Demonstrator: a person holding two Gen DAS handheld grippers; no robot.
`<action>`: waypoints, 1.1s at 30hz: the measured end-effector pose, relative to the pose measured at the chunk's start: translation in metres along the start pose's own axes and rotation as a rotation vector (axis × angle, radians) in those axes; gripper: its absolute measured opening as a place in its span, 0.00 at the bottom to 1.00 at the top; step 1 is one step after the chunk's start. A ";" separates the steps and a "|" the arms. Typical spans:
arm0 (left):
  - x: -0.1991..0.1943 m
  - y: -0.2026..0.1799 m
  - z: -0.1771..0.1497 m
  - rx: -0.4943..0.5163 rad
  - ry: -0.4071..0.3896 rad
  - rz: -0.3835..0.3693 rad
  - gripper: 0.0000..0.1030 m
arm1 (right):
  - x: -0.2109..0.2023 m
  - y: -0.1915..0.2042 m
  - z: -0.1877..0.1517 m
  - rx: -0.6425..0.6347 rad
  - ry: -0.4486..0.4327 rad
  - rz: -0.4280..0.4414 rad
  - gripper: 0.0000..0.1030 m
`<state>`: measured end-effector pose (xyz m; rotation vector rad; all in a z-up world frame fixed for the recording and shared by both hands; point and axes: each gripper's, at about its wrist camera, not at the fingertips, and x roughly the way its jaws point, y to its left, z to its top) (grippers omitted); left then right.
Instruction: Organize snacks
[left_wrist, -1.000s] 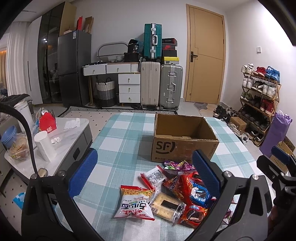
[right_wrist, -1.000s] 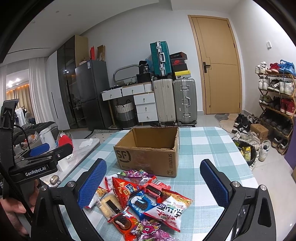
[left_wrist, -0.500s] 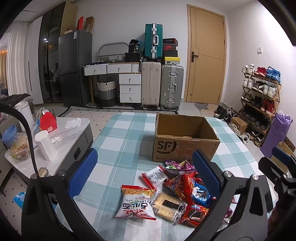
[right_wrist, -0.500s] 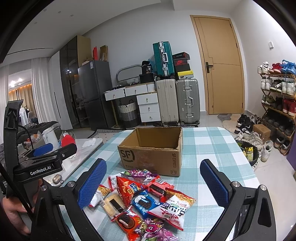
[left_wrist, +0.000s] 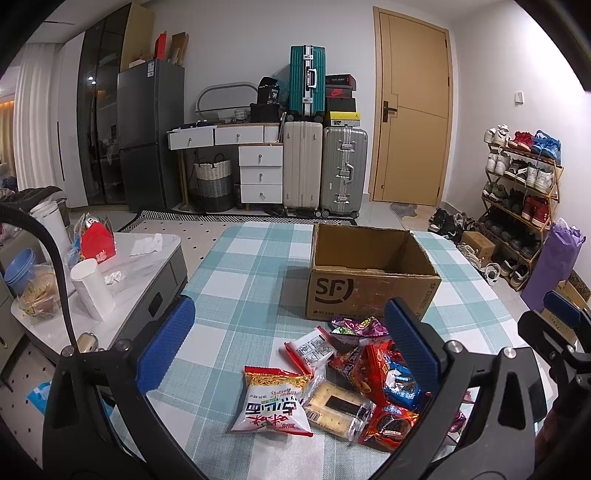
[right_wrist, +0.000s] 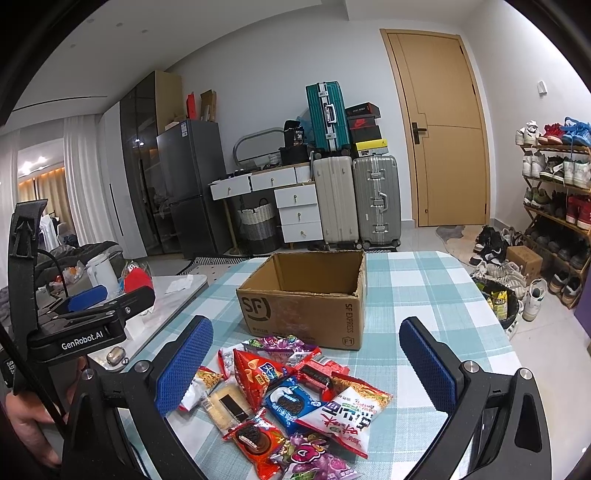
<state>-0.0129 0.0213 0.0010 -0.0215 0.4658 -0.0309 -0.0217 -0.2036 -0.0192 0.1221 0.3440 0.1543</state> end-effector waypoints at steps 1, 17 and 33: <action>0.000 0.000 0.000 0.000 0.001 -0.001 0.99 | 0.000 0.000 0.000 0.001 0.001 0.000 1.00; 0.022 0.004 -0.012 0.010 0.057 0.007 0.99 | 0.006 -0.009 -0.005 0.019 0.022 0.001 1.00; 0.102 0.036 -0.065 0.008 0.312 -0.059 0.99 | 0.045 -0.029 -0.029 0.043 0.103 0.004 1.00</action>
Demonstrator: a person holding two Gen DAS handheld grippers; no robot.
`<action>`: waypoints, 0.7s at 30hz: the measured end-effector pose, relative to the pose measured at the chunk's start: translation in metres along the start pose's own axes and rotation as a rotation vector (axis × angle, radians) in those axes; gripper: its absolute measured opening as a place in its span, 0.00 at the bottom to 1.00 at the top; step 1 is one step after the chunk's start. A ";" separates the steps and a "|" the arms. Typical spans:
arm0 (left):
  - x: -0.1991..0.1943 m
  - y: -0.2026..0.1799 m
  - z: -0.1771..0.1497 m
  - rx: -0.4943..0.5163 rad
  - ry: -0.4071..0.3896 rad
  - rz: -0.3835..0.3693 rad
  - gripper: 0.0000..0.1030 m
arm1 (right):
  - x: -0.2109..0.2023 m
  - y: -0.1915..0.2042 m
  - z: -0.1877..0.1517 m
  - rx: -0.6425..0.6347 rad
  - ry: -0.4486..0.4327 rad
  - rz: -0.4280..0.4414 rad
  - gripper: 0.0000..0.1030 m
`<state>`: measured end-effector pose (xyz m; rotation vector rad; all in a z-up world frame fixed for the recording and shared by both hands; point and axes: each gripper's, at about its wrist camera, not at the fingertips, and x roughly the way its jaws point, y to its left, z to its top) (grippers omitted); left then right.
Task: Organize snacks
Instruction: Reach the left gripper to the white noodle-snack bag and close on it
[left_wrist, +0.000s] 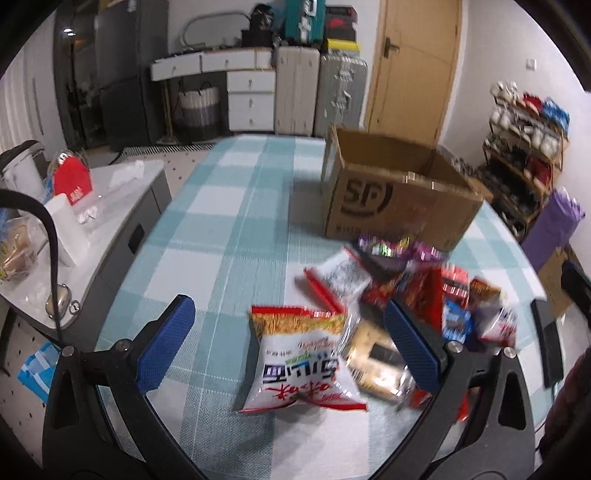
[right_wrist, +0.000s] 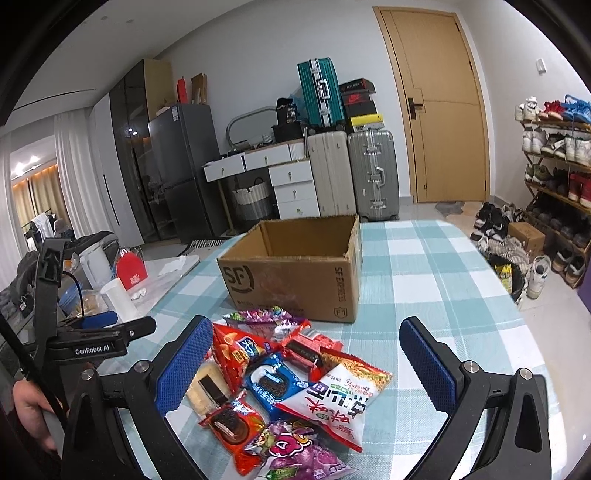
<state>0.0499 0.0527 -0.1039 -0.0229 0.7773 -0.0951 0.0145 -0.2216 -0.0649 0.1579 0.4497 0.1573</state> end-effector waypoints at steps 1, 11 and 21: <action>0.005 -0.001 -0.003 0.010 0.015 -0.002 0.99 | 0.005 -0.002 -0.002 0.005 0.008 0.002 1.00; 0.058 0.024 -0.017 -0.061 0.146 -0.115 0.99 | 0.044 -0.021 -0.016 0.051 0.069 0.025 1.00; 0.081 0.018 -0.025 0.015 0.185 -0.180 0.82 | 0.068 -0.046 -0.026 0.106 0.137 0.034 1.00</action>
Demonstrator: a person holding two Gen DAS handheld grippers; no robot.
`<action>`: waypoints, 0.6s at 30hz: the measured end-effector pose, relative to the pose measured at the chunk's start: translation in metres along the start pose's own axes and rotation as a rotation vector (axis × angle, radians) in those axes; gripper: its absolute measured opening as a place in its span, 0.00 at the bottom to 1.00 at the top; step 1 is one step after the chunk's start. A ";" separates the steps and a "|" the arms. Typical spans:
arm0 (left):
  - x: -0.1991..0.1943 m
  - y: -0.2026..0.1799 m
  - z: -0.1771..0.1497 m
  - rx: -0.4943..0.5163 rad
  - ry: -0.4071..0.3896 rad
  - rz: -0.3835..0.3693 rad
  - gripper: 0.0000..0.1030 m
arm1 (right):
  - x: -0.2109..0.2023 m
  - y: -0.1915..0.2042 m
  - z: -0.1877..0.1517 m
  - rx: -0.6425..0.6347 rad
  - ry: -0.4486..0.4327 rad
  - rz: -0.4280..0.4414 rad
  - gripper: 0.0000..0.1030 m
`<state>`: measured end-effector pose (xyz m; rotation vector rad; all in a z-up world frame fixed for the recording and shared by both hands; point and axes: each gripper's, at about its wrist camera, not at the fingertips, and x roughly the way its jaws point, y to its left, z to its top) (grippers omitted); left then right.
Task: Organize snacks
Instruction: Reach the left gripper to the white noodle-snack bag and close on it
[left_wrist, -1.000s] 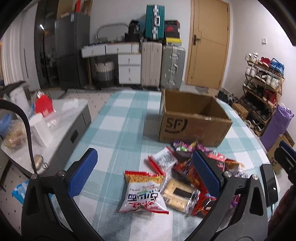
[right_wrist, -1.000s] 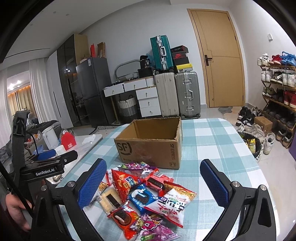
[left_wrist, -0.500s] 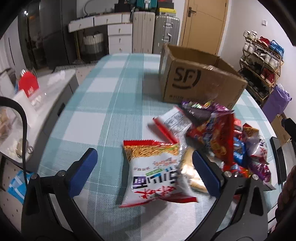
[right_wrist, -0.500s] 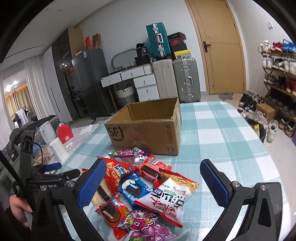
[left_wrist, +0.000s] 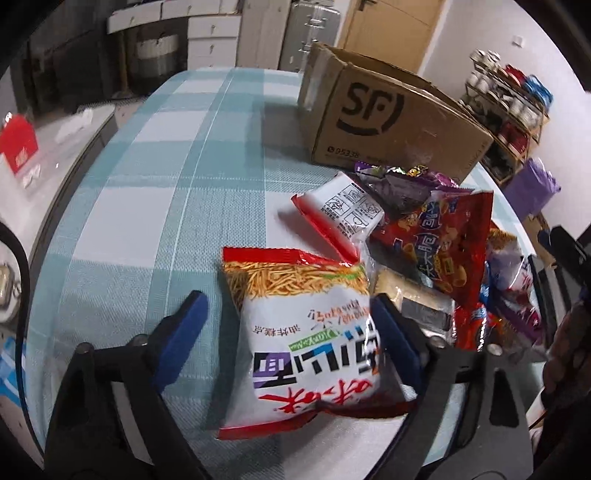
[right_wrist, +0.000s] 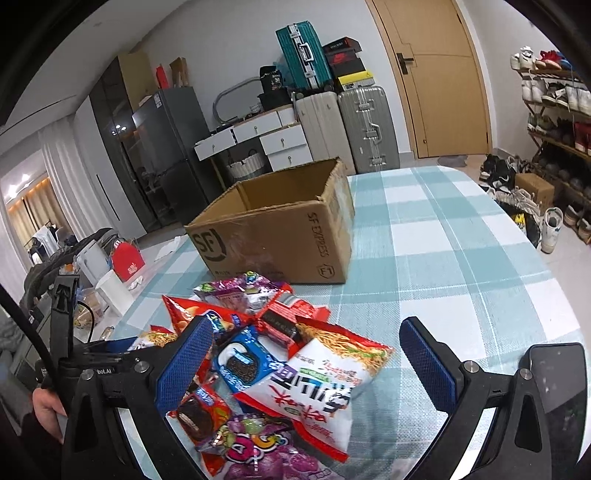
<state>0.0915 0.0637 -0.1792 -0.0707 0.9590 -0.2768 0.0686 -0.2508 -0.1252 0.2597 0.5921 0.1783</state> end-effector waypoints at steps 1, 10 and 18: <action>0.001 0.001 0.000 -0.001 -0.005 -0.006 0.75 | 0.001 -0.002 -0.001 0.002 0.003 -0.001 1.00; -0.009 0.007 0.001 0.008 -0.030 -0.051 0.47 | 0.003 -0.010 -0.007 0.031 0.035 -0.014 1.00; -0.020 0.010 -0.006 0.000 -0.052 -0.058 0.46 | 0.005 -0.019 -0.010 0.082 0.083 0.009 1.00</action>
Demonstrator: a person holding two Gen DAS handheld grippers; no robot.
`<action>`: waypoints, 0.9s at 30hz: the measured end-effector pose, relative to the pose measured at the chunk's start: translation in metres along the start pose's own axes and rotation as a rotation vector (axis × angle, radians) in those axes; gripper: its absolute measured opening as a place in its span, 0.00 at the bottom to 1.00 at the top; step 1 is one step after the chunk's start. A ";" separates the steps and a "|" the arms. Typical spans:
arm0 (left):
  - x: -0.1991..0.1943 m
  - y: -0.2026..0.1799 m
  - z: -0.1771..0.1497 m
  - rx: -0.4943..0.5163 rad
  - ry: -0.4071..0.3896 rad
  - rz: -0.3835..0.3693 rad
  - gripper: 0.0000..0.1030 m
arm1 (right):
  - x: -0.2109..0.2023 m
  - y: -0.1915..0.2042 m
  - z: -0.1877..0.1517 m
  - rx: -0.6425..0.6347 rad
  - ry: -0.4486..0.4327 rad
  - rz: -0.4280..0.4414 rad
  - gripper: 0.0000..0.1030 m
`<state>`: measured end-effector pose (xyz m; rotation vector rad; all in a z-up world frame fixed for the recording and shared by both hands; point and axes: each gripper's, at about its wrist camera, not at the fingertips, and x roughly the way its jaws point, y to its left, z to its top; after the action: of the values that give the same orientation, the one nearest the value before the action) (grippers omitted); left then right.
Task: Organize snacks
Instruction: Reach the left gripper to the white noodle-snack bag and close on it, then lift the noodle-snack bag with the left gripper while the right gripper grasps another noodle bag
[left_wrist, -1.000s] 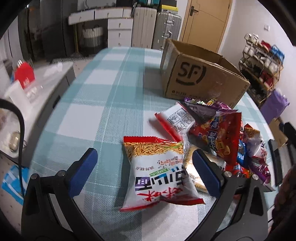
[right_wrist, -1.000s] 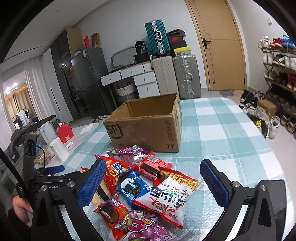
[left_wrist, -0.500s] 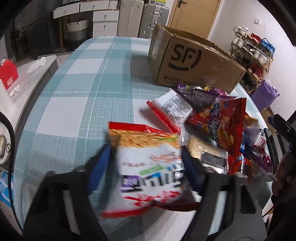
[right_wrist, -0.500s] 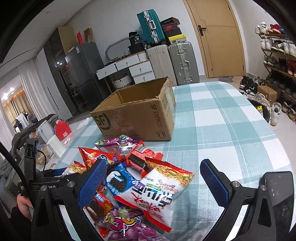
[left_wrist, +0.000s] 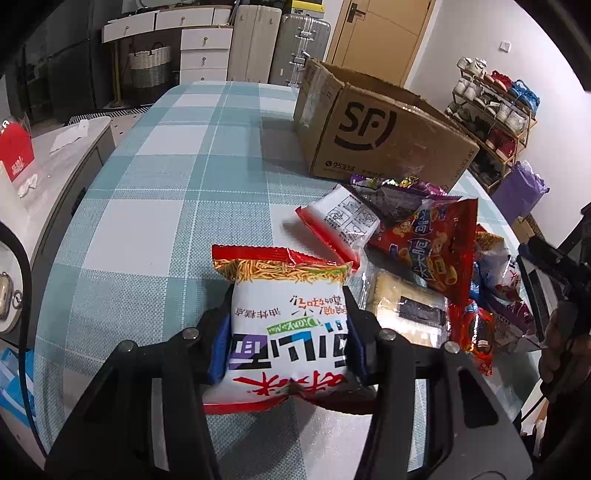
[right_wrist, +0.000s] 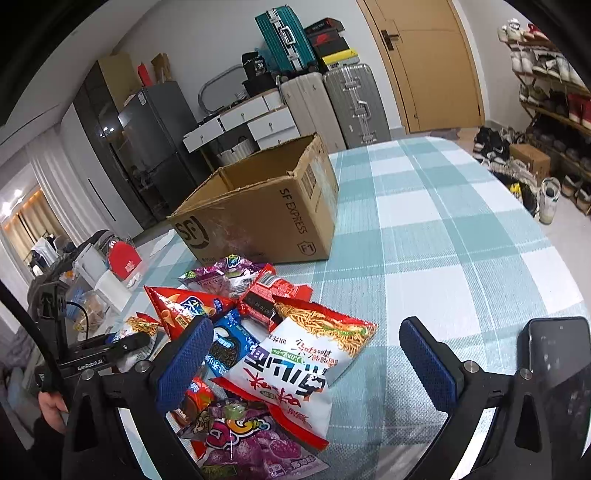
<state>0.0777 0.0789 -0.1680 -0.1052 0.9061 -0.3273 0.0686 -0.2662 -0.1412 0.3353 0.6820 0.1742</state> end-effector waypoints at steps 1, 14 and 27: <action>-0.002 0.000 0.000 -0.004 -0.009 -0.005 0.46 | 0.001 0.000 0.000 0.003 0.009 0.004 1.00; -0.017 0.008 -0.007 -0.017 -0.047 -0.032 0.47 | 0.034 -0.004 -0.003 0.074 0.143 -0.008 0.95; -0.021 0.014 -0.008 -0.037 -0.043 -0.045 0.47 | 0.053 -0.008 -0.006 0.140 0.182 0.037 0.54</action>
<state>0.0629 0.0995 -0.1607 -0.1661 0.8685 -0.3487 0.1056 -0.2582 -0.1798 0.4706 0.8704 0.1936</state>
